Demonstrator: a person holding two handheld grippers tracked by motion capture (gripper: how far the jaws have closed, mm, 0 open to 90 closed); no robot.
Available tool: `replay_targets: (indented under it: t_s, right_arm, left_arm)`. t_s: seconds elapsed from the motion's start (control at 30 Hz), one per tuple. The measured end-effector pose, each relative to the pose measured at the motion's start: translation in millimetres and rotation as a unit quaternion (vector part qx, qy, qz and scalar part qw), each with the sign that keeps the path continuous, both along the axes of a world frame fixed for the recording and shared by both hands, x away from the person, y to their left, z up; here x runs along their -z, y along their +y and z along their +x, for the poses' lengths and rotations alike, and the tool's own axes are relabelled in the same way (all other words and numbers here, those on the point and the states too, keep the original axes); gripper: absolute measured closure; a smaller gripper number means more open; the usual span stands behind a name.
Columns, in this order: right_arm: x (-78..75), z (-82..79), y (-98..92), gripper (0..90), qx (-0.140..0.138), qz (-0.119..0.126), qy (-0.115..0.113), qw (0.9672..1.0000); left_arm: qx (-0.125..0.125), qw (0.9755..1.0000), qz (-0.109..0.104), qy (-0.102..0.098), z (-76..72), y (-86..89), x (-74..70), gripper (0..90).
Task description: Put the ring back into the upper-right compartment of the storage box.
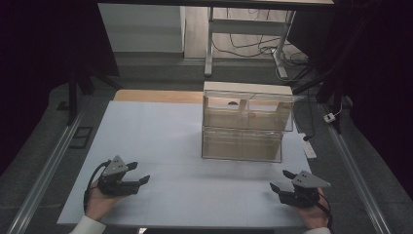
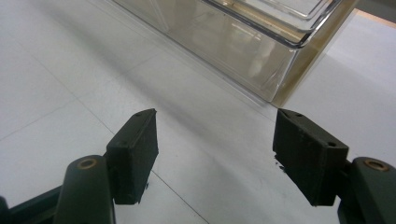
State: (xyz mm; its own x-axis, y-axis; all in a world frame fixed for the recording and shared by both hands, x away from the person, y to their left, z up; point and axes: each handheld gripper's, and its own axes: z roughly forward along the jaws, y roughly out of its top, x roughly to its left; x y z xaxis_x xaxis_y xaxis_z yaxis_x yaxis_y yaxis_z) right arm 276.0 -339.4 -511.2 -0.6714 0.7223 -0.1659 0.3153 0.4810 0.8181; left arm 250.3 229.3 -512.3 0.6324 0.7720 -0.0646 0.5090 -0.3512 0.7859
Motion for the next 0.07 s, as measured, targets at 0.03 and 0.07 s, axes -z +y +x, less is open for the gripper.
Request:
replay_targets:
  t_s: [0.03, 0.07]
  right_arm:
    - [-0.1, -0.1, 0.1, 30.8, -0.001, 0.000, -0.001, 1.0000]
    - [-0.3, -0.3, 0.4, 30.9, -0.002, 0.002, -0.001, 1.0000]
  left_arm:
    - [-0.001, 1.0000, 0.001, 0.000, 0.1, 0.2, 0.1, 29.1]
    - [-0.001, 1.0000, 0.001, 0.000, 0.2, 0.4, 0.1, 28.7]
